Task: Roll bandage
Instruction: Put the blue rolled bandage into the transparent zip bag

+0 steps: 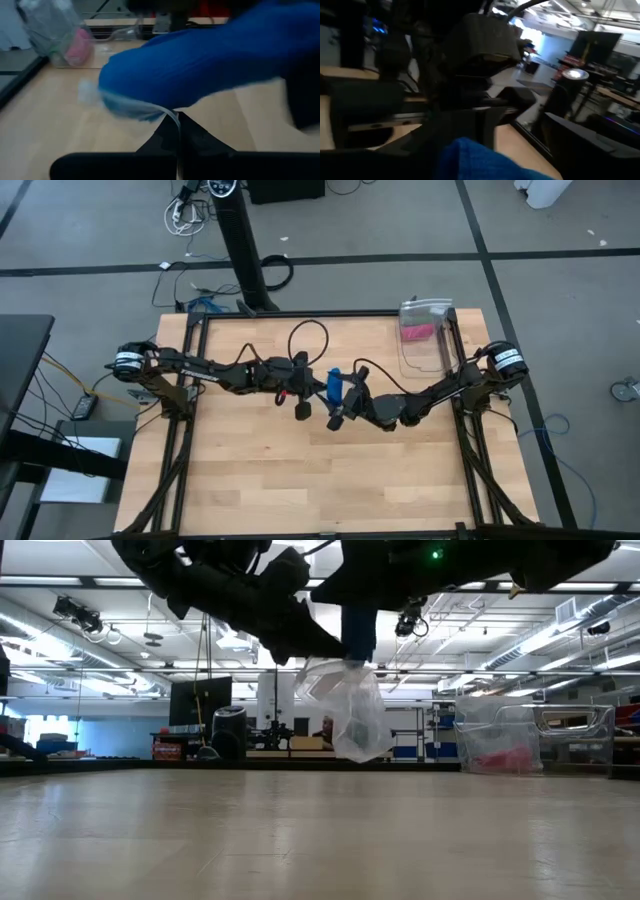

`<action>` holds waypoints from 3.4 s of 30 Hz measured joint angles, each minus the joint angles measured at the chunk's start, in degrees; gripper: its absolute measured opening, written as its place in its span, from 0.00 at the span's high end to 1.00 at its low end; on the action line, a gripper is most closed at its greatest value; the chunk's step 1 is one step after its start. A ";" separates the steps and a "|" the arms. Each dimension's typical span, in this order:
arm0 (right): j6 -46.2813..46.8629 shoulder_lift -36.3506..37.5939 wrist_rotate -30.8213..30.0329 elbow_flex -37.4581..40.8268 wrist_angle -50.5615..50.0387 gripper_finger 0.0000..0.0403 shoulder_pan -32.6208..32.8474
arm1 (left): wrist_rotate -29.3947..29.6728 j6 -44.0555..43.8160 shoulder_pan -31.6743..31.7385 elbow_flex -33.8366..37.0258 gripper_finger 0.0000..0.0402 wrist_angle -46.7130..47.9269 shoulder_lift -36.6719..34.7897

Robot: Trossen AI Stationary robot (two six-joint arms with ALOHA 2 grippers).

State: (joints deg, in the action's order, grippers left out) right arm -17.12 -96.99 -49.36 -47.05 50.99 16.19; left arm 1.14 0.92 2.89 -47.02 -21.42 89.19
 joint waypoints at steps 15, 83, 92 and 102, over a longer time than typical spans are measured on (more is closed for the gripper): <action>-0.53 3.52 -6.02 -3.50 -6.50 0.77 -0.06 | -3.36 -4.42 -0.54 10.36 1.00 -15.19 0.42; 24.00 5.20 3.40 -3.43 -23.37 0.99 -5.39 | 38.25 6.40 -7.17 10.29 1.00 -23.31 0.35; 23.99 5.33 3.49 -3.43 -29.02 1.00 -3.82 | 29.67 1.17 -5.28 10.29 0.94 -21.73 0.39; 21.98 5.33 -1.94 -3.43 -27.59 1.00 -3.83 | 27.79 4.98 -5.58 10.29 0.67 -21.49 0.39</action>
State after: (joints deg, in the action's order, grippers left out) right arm 4.86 -91.66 -51.30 -50.48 23.40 12.36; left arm 28.93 5.90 -2.69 -36.73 -42.91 89.58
